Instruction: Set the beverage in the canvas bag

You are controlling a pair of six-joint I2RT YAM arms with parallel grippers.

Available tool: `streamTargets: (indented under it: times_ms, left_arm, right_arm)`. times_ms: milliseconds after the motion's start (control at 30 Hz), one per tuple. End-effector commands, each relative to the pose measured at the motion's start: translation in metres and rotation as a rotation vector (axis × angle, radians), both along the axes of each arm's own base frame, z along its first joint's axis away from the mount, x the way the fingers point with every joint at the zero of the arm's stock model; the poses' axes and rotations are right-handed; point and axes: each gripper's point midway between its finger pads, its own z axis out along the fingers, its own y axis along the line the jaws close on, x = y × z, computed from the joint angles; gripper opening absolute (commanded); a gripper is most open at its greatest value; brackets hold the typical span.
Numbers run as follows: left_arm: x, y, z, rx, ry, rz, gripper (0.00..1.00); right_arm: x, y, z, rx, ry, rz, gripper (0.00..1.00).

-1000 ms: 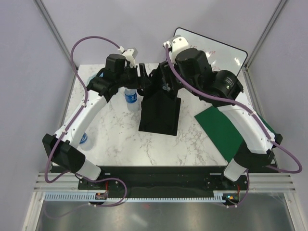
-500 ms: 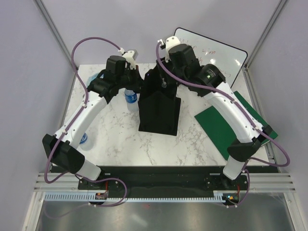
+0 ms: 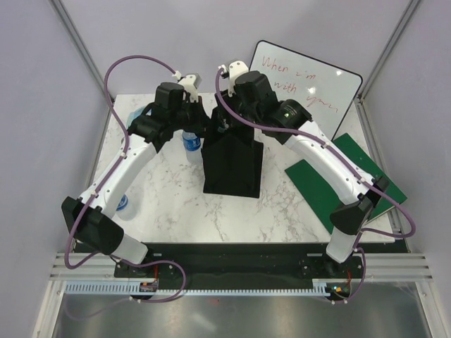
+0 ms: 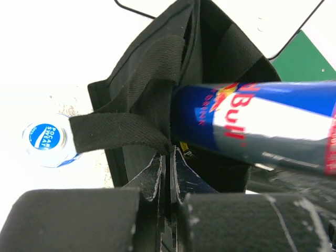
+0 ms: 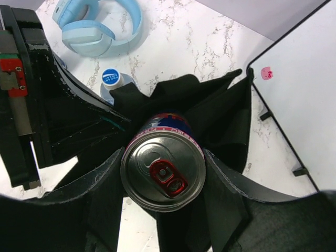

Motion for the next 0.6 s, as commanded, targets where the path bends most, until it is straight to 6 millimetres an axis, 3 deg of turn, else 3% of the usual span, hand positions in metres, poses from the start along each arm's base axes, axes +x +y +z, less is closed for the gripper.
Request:
streamTargets:
  times_ms: [0, 167, 367, 433, 567]
  left_arm:
    - [-0.003, 0.001, 0.02, -0.044, -0.036, 0.024, 0.02]
    - [-0.003, 0.002, 0.021, -0.051, -0.034, 0.033, 0.02]
    - [-0.004, 0.003, 0.022, -0.052, -0.037, 0.038, 0.02]
    - [-0.006, 0.004, 0.024, -0.055, -0.04, 0.039, 0.02]
    - [-0.007, 0.004, 0.023, -0.061, -0.032, 0.044, 0.02]
  right_arm:
    - [-0.002, 0.016, 0.011, 0.09, -0.007, 0.035, 0.0]
    - [-0.005, 0.009, 0.0, 0.063, 0.013, 0.02, 0.0]
    - [0.005, -0.034, 0.027, -0.029, -0.092, -0.14, 0.0]
    - [0.002, -0.029, 0.026, -0.02, -0.084, -0.107, 0.0]
    - [-0.012, 0.004, 0.014, 0.062, -0.002, 0.039, 0.0]
